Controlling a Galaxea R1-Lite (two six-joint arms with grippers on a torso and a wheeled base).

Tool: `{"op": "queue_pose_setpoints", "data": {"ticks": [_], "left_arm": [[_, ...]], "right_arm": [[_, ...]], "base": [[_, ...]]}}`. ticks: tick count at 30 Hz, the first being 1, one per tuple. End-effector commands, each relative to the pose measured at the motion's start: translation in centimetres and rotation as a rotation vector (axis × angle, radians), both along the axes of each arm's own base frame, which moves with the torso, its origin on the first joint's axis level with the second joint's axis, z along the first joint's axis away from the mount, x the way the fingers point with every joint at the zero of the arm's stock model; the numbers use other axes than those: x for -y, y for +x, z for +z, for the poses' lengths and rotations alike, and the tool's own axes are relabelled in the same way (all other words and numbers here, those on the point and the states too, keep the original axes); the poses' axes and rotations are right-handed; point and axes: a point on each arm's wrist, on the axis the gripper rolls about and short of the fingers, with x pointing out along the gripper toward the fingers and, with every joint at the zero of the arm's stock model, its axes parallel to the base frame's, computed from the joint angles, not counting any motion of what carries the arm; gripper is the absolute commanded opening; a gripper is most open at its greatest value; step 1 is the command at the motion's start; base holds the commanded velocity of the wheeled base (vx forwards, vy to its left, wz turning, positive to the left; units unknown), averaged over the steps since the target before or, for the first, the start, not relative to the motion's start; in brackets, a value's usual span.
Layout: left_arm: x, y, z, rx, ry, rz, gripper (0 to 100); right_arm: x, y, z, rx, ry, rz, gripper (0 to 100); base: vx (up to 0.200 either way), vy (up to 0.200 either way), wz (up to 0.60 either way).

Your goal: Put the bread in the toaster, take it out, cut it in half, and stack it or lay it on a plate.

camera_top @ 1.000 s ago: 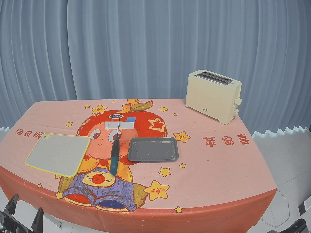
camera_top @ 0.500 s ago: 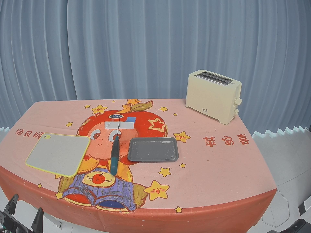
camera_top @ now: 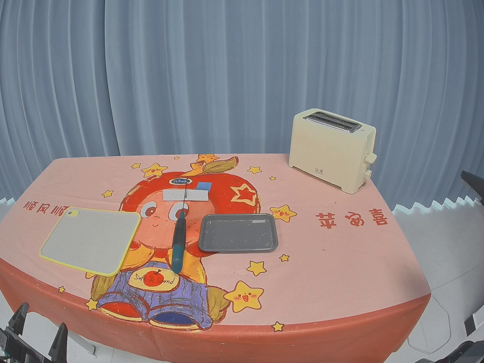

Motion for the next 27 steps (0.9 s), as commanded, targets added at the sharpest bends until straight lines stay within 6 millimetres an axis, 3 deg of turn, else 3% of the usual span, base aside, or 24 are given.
{"op": "queue_pose_setpoints", "data": {"ticks": [1, 17, 23, 27], "left_arm": [[0.0, 0.1, -0.2, -0.010, 0.000, 0.000, 100], [0.0, 0.1, -0.2, -0.010, 0.000, 0.000, 100], [0.0, 0.1, -0.2, -0.010, 0.000, 0.000, 100], [0.0, 0.1, -0.2, -0.010, 0.000, 0.000, 100]], "right_arm": [[-0.1, 2.9, -0.9, -0.091, 0.005, -0.002, 0], [0.4, 11.0, -2.7, -0.189, 0.049, 0.098, 0], [0.4, 13.6, -1.5, -0.166, 0.050, 0.117, 0], [0.4, 15.6, -3.0, -0.201, 0.011, 0.127, 0]], "base": [[0.000, 0.000, 0.00], [0.000, 0.000, 0.00], [0.000, 0.000, 0.00], [0.000, 0.000, 0.00]]}}
